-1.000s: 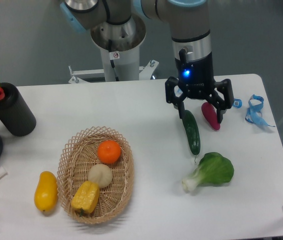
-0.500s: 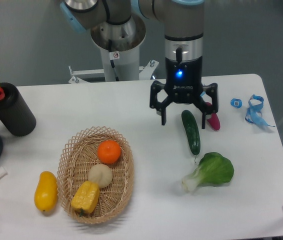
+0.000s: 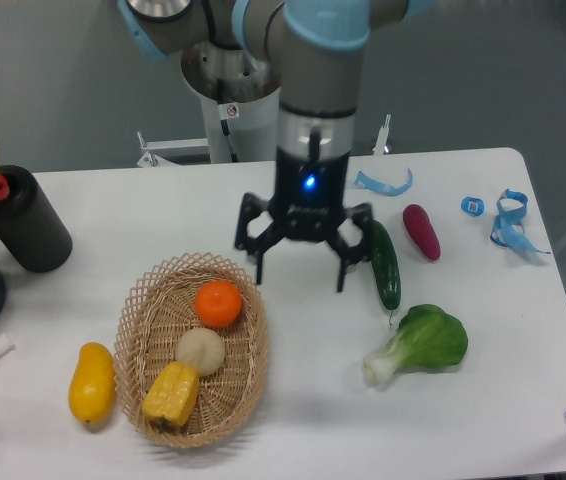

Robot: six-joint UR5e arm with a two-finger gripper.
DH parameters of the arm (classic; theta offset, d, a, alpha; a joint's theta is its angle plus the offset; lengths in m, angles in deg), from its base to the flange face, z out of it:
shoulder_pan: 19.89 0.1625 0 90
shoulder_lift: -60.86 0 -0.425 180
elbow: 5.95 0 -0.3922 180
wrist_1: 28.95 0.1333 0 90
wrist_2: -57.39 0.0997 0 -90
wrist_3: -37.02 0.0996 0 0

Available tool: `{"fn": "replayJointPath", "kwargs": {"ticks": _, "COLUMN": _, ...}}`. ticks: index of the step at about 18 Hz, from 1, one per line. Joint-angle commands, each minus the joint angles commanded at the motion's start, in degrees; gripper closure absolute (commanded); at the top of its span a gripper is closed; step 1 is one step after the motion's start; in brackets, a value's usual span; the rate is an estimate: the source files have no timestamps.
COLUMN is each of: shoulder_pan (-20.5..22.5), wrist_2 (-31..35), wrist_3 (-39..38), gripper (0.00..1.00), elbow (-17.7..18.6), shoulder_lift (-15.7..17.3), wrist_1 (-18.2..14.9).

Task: Pick up the yellow pepper from the basket
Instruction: 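Move the open gripper over the basket toward the yellow pepper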

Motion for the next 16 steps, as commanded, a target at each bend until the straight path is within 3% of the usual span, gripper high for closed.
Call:
{"fn": "replayJointPath", "kwargs": {"ticks": 3, "shoulder_pan": -1.9, "wrist_2": 0.5, "wrist_3": -0.4, "gripper": 0.00, "elbow": 0.3, "shoulder_lift": -2.3, "wrist_1": 0.3}}
{"fn": "replayJointPath", "kwargs": {"ticks": 6, "shoulder_pan": -5.2, "wrist_2": 6.5, "wrist_3": -0.1, "gripper": 0.00, "elbow": 0.0, "shoulder_lift": -4.5, "wrist_1": 0.4}}
{"fn": "replayJointPath", "kwargs": {"ticks": 9, "shoulder_pan": -6.4, "wrist_2": 8.4, "wrist_3": 0.0, "gripper": 0.00, "elbow": -0.2, "shoulder_lift": -7.1, "wrist_1": 0.5}}
{"fn": "replayJointPath", "kwargs": {"ticks": 16, "shoulder_pan": -9.4, "wrist_2": 8.4, "wrist_3": 1.4, "gripper": 0.00, "elbow": -0.3, "shoulder_lift": -12.0, "wrist_1": 4.8}}
